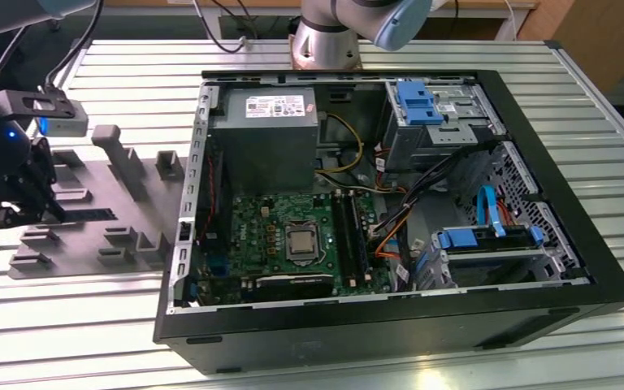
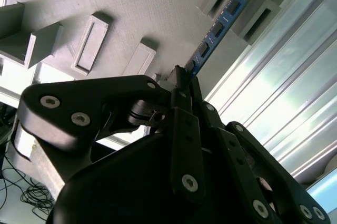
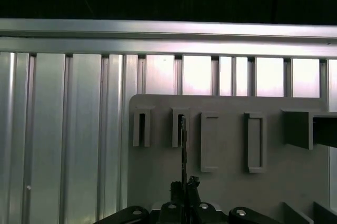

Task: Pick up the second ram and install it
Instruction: 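Pick up the second ram and move it above second insertion slot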

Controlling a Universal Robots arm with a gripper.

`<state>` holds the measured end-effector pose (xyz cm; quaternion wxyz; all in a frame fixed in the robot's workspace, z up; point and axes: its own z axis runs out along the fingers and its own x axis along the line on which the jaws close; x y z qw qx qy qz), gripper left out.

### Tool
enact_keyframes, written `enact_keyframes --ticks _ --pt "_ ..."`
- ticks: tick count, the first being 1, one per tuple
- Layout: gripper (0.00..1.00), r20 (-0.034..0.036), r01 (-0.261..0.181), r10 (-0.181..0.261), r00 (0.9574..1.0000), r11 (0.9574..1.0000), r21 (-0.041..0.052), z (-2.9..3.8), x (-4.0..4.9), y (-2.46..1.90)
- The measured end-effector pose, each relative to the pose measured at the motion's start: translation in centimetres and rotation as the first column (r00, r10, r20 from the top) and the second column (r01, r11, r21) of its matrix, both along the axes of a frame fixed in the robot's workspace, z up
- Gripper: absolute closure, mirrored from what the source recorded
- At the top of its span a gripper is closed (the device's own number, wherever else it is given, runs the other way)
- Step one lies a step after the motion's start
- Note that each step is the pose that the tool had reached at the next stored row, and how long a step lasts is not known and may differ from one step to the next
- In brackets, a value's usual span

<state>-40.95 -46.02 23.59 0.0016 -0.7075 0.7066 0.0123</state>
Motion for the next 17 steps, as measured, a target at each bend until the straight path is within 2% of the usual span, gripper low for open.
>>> enact_keyframes --ticks 17 --pt "0.86 0.0 0.0 0.0 1.0 1.0 0.0 0.6 0.0 0.0"
